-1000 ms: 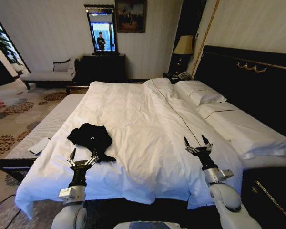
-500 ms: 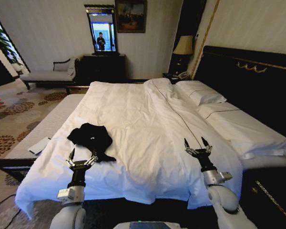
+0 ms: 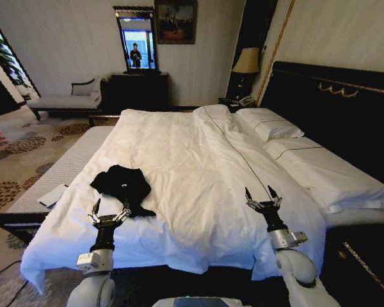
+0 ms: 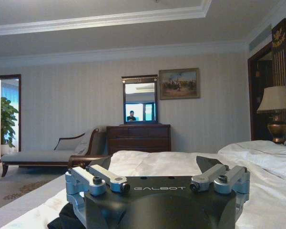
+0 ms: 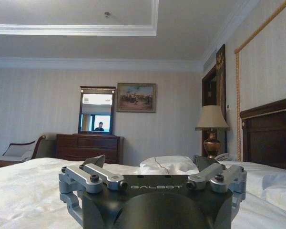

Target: Fold the clothes on the bed.

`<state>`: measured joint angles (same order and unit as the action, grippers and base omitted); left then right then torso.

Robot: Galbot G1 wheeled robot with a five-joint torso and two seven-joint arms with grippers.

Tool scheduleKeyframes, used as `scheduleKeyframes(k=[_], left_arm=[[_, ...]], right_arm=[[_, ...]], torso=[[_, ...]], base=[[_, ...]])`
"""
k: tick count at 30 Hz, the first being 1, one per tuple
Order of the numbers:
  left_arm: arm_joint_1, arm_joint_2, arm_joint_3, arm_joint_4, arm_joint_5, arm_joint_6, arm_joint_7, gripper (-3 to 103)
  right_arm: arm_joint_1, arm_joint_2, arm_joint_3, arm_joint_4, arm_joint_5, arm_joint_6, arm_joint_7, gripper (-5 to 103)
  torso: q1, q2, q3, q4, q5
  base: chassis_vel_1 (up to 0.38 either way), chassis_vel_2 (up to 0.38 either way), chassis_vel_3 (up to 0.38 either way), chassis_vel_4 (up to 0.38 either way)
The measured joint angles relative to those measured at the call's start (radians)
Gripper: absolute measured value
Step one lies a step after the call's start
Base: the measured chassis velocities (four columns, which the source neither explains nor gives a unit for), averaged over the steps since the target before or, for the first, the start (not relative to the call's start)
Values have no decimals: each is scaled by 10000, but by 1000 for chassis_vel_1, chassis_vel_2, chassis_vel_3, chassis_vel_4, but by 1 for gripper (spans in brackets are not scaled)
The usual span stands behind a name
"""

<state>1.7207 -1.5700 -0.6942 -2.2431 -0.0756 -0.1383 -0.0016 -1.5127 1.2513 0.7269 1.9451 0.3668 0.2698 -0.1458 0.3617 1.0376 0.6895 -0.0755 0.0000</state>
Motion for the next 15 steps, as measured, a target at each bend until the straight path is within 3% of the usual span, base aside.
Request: scheduleKeyframes(k=[15], left_arm=[[-21, -35, -17, 27, 0, 0, 3, 100]], right_arm=[[96, 5, -55, -119, -47, 20, -9, 100]], torso=[[0, 0, 0, 0, 0]], base=[[0, 0, 0, 0]])
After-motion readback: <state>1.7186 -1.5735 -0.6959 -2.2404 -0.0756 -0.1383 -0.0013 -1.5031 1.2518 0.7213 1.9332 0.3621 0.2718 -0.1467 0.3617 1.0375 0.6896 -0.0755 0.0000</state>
